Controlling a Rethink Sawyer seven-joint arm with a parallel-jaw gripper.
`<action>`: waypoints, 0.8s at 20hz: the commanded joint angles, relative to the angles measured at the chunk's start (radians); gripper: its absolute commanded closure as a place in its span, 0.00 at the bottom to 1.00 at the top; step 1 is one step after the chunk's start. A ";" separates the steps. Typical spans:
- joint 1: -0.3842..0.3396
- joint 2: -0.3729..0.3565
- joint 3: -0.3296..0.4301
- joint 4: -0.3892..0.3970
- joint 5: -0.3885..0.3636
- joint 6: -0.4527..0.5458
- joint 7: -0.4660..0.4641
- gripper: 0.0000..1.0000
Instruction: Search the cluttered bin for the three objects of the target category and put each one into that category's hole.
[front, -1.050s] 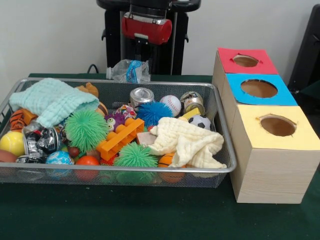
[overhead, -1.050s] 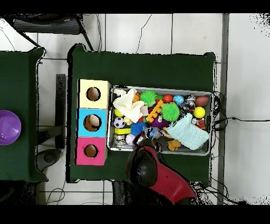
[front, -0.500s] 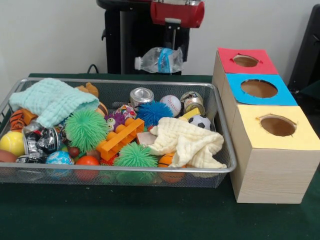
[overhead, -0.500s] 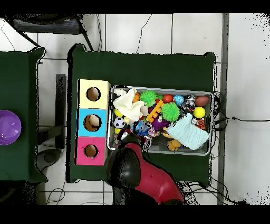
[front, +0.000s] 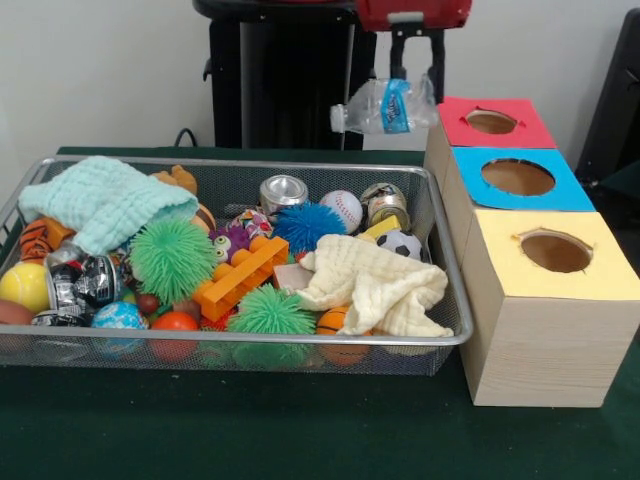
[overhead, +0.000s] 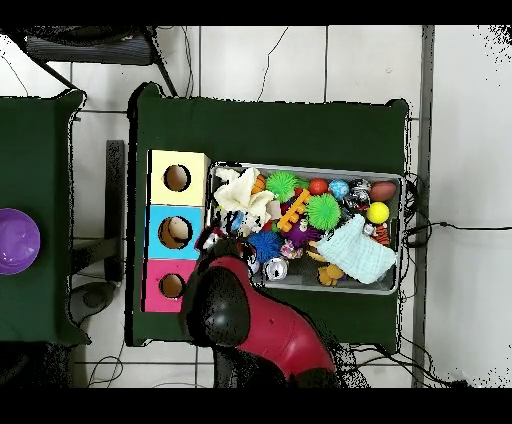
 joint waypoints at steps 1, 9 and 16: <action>-0.051 0.013 0.231 0.041 0.095 0.039 0.400 1.00; -0.080 0.115 0.370 0.022 0.080 -0.017 0.516 1.00; -0.130 0.138 0.483 0.073 0.040 -0.046 0.638 1.00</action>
